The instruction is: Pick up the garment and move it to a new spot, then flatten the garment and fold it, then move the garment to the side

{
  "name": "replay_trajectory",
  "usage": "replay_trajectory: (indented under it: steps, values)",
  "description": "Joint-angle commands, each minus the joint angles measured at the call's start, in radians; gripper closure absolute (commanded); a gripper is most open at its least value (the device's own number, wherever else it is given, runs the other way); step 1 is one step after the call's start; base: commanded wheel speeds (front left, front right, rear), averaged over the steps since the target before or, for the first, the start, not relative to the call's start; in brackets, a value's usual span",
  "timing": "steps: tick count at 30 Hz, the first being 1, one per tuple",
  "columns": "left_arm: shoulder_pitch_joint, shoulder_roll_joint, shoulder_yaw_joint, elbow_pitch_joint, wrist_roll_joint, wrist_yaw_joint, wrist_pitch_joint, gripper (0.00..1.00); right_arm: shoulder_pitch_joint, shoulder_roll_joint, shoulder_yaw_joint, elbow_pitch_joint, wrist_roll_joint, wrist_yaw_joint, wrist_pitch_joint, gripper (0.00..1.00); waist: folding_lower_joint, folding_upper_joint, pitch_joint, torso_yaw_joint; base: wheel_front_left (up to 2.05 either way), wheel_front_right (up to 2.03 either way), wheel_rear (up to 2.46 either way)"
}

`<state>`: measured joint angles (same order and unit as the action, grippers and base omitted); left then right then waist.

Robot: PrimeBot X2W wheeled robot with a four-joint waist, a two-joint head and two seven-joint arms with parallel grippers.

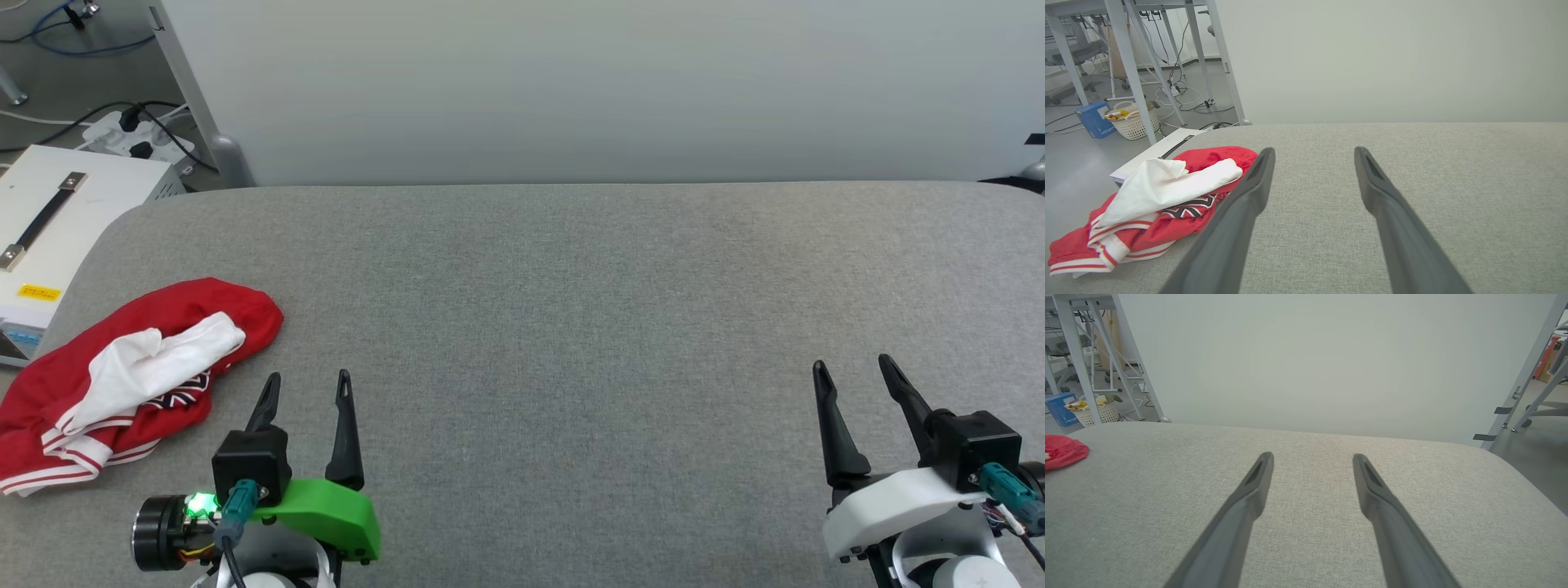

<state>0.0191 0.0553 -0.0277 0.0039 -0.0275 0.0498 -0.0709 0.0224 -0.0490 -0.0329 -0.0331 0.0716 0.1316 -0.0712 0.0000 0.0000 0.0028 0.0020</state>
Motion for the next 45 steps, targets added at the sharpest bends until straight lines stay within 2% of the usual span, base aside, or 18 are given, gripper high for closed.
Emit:
replay_trajectory:
  steps: [1,45]
  values:
    - [0.005,-0.002,-0.004,0.002,-0.007,0.009,-0.010,0.00,0.014,-0.001,-0.004,-0.007,0.012,0.000,-0.012,0.00,0.0000,0.0000,0.000,0.000,0.00,0.00,0.00]
    - [0.024,-0.003,-0.042,0.028,-0.057,0.038,-0.101,0.00,0.056,-0.001,-0.016,-0.014,0.087,-0.001,-0.102,0.00,0.0000,0.0000,-0.001,0.006,0.00,0.00,0.00]
